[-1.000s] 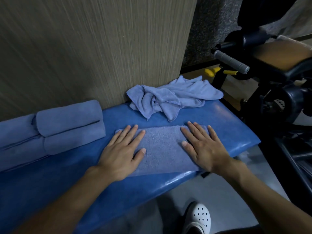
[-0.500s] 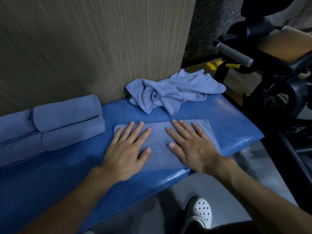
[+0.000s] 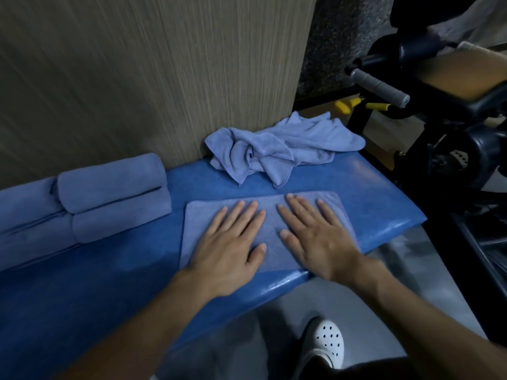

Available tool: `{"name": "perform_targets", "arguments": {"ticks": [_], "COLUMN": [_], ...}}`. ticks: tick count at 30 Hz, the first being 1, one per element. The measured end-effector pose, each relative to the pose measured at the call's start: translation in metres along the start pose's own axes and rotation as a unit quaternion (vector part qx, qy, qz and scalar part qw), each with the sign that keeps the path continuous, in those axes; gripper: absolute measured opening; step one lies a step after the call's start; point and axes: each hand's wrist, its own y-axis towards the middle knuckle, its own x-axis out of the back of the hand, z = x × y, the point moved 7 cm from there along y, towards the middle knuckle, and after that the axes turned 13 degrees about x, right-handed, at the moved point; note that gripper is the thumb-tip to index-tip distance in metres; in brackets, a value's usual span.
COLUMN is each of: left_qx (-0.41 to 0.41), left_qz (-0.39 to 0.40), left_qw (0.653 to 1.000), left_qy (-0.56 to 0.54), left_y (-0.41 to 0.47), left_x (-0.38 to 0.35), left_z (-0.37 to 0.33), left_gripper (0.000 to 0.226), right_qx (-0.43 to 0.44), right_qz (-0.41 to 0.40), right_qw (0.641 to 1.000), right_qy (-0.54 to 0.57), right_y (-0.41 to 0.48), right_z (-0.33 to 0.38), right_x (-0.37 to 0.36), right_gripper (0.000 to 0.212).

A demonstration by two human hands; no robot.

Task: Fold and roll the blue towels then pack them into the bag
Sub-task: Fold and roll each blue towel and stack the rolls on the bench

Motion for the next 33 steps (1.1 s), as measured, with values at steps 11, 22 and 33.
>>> {"name": "perform_targets", "arguments": {"ticks": [11,22,33], "left_qx": [0.033,0.039,0.084], "left_qz": [0.038,-0.02,0.065], "left_qw": [0.999,0.999,0.994], "left_qy": [0.004,0.031,0.022], "left_y": [-0.007,-0.044,-0.024], "left_x": [0.0,0.029,0.027], "left_z": [0.047,0.032,0.056], "left_gripper": [0.069,0.053,0.084], "right_qx": [-0.093,0.019,0.05], "right_qz": [0.061,0.089,0.045], "right_qw": [0.994,0.996,0.992], "right_qy": [-0.023,0.021,0.104], "right_y": [-0.025,-0.028,-0.012], "right_z": [-0.036,0.002,0.058], "right_x": [0.01,0.013,0.023], "right_gripper": [0.07,0.066,0.069]}}
